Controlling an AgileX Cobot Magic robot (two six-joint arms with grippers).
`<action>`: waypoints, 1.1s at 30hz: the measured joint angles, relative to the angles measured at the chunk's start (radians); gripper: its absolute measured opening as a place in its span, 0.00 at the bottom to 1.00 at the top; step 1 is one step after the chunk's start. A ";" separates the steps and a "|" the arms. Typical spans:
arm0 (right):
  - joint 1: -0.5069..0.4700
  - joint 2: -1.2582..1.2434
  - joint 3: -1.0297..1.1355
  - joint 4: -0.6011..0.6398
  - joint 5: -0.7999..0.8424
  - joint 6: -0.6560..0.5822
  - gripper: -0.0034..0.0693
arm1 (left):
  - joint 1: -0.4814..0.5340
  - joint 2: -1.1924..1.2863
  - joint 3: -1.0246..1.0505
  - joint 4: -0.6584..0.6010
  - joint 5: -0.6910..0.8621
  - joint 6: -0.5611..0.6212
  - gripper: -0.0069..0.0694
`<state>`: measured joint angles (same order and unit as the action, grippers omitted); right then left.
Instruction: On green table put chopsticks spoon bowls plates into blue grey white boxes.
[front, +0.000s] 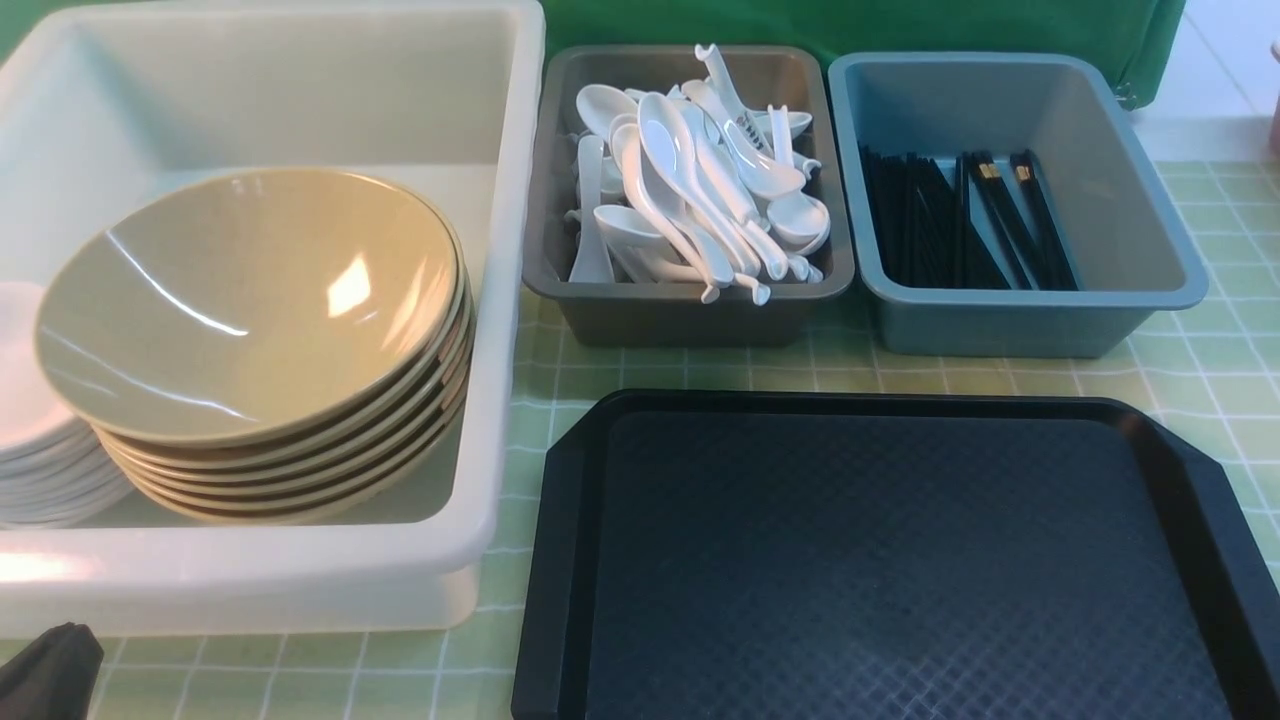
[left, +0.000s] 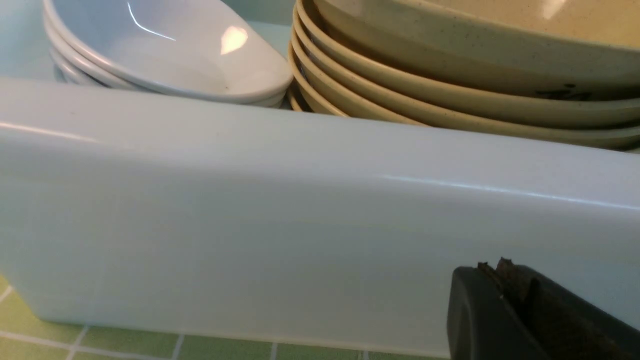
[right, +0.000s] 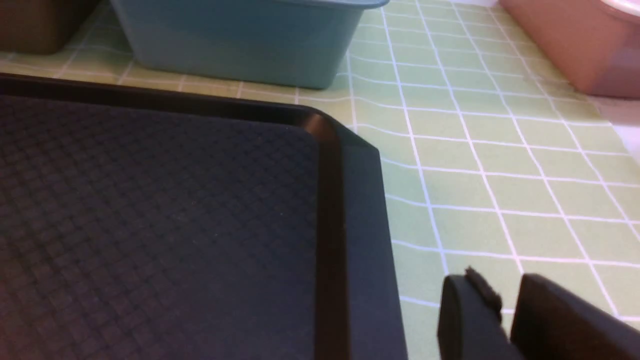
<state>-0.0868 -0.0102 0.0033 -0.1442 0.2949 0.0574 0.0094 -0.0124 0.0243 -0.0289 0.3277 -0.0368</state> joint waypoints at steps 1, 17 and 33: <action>0.000 0.000 0.000 0.000 -0.001 0.000 0.26 | 0.000 0.000 0.000 0.000 0.000 0.000 0.09; 0.000 0.000 0.001 0.000 -0.005 0.000 0.27 | 0.000 0.000 0.000 0.000 0.000 0.000 0.09; 0.000 0.000 0.002 0.000 -0.009 0.000 0.29 | 0.000 0.000 0.000 0.000 0.000 0.000 0.09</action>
<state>-0.0868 -0.0102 0.0052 -0.1442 0.2864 0.0574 0.0094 -0.0124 0.0243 -0.0289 0.3277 -0.0368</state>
